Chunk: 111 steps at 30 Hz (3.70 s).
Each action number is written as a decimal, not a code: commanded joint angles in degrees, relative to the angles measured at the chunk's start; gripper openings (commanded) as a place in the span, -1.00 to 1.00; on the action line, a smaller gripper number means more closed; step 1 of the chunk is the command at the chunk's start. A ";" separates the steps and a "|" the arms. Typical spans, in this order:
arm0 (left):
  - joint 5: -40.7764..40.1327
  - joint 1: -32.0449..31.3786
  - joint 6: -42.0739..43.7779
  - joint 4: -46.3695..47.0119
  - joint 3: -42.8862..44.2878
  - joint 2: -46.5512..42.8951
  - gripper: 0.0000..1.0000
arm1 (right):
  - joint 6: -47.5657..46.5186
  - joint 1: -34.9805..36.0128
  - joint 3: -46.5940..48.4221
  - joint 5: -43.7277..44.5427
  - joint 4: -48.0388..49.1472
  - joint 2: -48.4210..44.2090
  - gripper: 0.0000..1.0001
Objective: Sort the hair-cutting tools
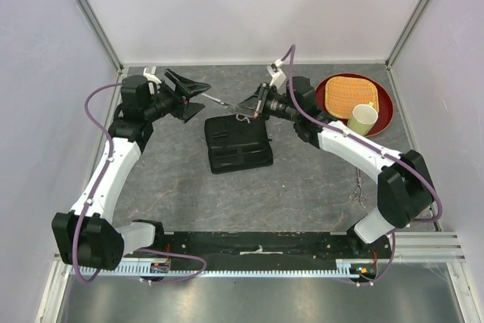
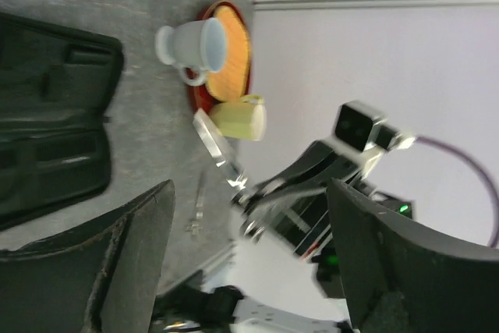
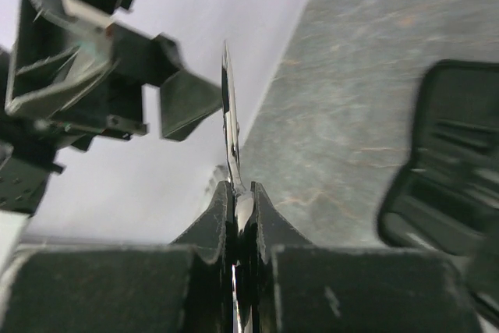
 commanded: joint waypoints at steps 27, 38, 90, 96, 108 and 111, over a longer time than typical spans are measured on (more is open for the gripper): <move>-11.98 -0.09 34.00 -4.42 6.51 37.94 0.26 | -35.44 -18.58 1.86 -7.28 -29.52 14.61 -1.00; -9.08 -0.27 36.73 -3.28 10.46 44.71 -0.12 | -37.20 -18.67 7.74 -10.44 -28.99 20.33 -1.00; -3.02 -3.52 42.44 -2.84 7.57 46.30 -0.44 | -10.22 -16.65 -20.21 -23.27 29.02 19.18 -1.00; -3.89 -3.52 42.27 -3.28 7.65 46.30 -0.44 | -15.82 -16.39 -18.28 -19.69 18.41 19.98 -0.72; -4.68 -3.70 43.23 -3.36 7.04 45.50 -0.39 | -26.48 -16.39 -12.03 -3.68 -10.70 17.61 0.34; -5.30 -3.70 42.97 -3.72 6.95 45.50 -0.36 | -27.09 -16.47 -12.47 -0.25 -13.95 16.03 0.40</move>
